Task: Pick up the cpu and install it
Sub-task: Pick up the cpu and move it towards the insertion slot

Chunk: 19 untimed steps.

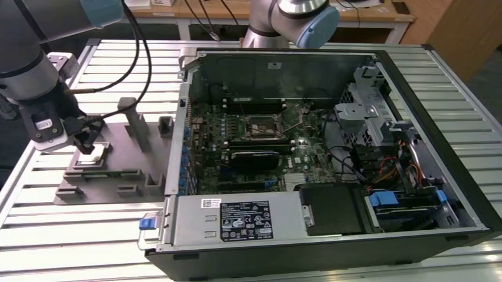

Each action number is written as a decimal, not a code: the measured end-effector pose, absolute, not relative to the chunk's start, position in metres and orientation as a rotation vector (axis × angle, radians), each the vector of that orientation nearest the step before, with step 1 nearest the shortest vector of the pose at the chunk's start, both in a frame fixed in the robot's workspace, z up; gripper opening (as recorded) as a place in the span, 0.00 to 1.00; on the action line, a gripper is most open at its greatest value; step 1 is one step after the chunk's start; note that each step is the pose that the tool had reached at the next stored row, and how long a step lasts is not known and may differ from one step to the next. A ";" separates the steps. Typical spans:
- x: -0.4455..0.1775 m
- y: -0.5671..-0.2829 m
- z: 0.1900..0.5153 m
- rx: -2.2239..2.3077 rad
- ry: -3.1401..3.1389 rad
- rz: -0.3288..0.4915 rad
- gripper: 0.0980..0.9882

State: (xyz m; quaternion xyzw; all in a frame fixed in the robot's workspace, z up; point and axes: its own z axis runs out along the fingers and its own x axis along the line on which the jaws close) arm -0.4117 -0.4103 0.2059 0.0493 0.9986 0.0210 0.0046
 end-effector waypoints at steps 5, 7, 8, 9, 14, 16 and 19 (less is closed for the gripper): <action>-0.412 -0.410 0.206 0.154 3.128 0.066 0.01; -0.412 -0.410 0.206 0.154 3.128 0.066 0.01; -0.412 -0.410 0.206 0.154 3.128 0.066 0.02; -0.412 -0.410 0.206 0.154 3.128 0.066 0.02; -0.412 -0.410 0.206 0.154 3.128 0.066 0.28; -0.412 -0.410 0.205 0.155 3.128 0.066 0.35; -0.412 -0.410 0.205 0.155 3.128 0.066 0.48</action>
